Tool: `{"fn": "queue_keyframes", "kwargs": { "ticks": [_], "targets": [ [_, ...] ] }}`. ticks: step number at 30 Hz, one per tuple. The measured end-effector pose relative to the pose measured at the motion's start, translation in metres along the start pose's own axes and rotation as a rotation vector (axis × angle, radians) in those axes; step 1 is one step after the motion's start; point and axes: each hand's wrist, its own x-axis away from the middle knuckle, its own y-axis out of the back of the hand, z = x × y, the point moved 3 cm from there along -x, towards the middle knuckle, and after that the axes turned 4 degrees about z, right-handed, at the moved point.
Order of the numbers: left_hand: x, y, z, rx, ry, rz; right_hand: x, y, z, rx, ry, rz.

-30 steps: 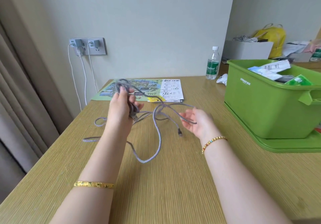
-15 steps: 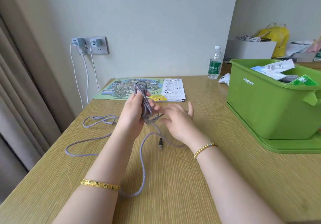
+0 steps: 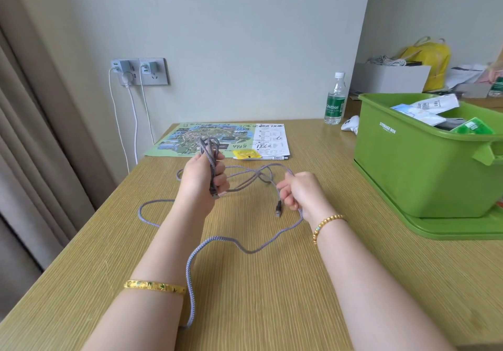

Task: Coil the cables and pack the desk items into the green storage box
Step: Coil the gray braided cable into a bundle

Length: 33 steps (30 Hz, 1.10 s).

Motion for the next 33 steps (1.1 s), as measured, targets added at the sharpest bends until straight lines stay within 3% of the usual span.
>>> {"fn": "queue_keyframes", "kwargs": {
  "ticks": [5, 8, 10, 12, 14, 15, 17, 20, 26, 28, 30, 33],
  "targets": [
    [-0.007, 0.011, -0.003, -0.047, -0.034, -0.126, -0.003, 0.015, -0.003, -0.341, -0.068, -0.127],
    [-0.008, 0.009, 0.001, -0.043, -0.003, -0.086, -0.005, 0.015, -0.004, -0.321, -0.061, -0.174],
    [-0.007, 0.002, 0.007, -0.093, 0.006, -0.025, -0.007, 0.012, 0.001, -0.142, -0.019, -0.165],
    [-0.006, -0.005, 0.014, -0.197, -0.028, 0.011, -0.006, 0.005, 0.007, 0.257, 0.091, -0.131],
    [-0.004, -0.010, 0.017, -0.252, -0.084, 0.023, 0.003, -0.006, 0.013, 0.646, 0.279, -0.152],
    [-0.003, -0.011, 0.017, -0.285, -0.114, 0.021, 0.010, -0.013, 0.018, 0.708, 0.413, -0.163],
    [0.000, -0.011, 0.014, -0.390, -0.161, 0.005, 0.022, -0.024, 0.028, 0.563, 0.621, -0.077],
    [0.004, -0.010, 0.008, -0.523, -0.204, -0.023, 0.033, -0.035, 0.034, 0.295, 0.654, 0.167],
    [0.011, -0.025, 0.012, -0.888, -0.354, 0.097, 0.034, -0.036, 0.036, 0.336, 0.747, 0.017],
    [0.011, -0.028, 0.013, -0.936, -0.377, 0.103, 0.032, -0.030, 0.038, 0.242, 0.710, -0.022],
    [0.009, -0.027, 0.011, -0.918, -0.366, 0.144, 0.030, -0.022, 0.041, 0.029, 0.634, -0.003],
    [0.009, -0.024, 0.010, -0.690, -0.212, 0.377, 0.030, -0.013, 0.043, -0.161, 0.551, 0.047]
  ]
}}
